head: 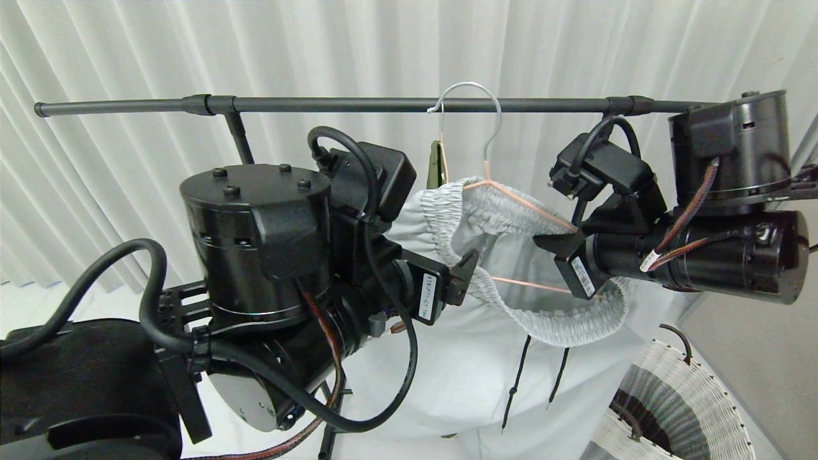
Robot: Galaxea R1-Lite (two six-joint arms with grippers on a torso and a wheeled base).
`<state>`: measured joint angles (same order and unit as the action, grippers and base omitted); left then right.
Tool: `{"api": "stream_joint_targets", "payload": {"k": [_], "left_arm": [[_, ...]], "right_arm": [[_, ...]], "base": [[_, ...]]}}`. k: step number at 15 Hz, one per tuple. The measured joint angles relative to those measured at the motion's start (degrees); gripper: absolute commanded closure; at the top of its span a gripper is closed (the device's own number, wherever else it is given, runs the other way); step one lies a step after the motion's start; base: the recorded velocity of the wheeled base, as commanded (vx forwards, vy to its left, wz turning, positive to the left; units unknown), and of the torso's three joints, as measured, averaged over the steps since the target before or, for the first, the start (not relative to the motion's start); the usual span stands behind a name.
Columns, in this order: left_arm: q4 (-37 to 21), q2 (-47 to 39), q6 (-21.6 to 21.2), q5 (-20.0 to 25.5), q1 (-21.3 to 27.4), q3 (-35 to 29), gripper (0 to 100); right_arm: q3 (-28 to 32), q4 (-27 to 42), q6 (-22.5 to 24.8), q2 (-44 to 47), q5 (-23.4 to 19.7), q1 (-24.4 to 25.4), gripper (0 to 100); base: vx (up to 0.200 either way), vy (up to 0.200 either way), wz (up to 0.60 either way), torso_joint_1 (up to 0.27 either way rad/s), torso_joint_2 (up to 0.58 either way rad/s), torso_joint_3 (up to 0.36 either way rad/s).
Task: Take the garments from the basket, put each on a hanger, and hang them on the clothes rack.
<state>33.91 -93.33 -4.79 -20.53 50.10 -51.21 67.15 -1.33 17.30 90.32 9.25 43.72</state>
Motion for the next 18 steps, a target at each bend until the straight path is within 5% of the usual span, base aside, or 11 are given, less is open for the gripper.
{"api": "stream_joint_targets", "payload": {"k": [3,4,8,18], "left_arm": [[-0.04,-0.11,0.0,-0.11,-0.22,0.17,0],[0.0,-0.11,0.0,-0.21,-0.27,0.34,100],[0.1,-0.09,-0.21,-4.64,-0.2,1.11,100],[0.13,4.47,-1.66,-4.84,-1.6,4.52,100]], "right_arm": [[-0.06,0.02,0.05,-0.02,0.0,0.33,100],[-0.06,0.0,0.02,-0.02,-0.01,0.41,100],[-0.37,0.07,-0.01,-0.13,0.38,0.24,100],[-5.02,-0.06,4.51,-1.29,1.11,-6.27,100]], "base": [[0.0,0.0,0.0,0.0,0.0,0.0],[0.0,0.0,0.0,0.0,0.0,0.0],[0.0,0.0,0.0,0.0,0.0,0.0],[0.0,0.0,0.0,0.0,0.0,0.0]]}}
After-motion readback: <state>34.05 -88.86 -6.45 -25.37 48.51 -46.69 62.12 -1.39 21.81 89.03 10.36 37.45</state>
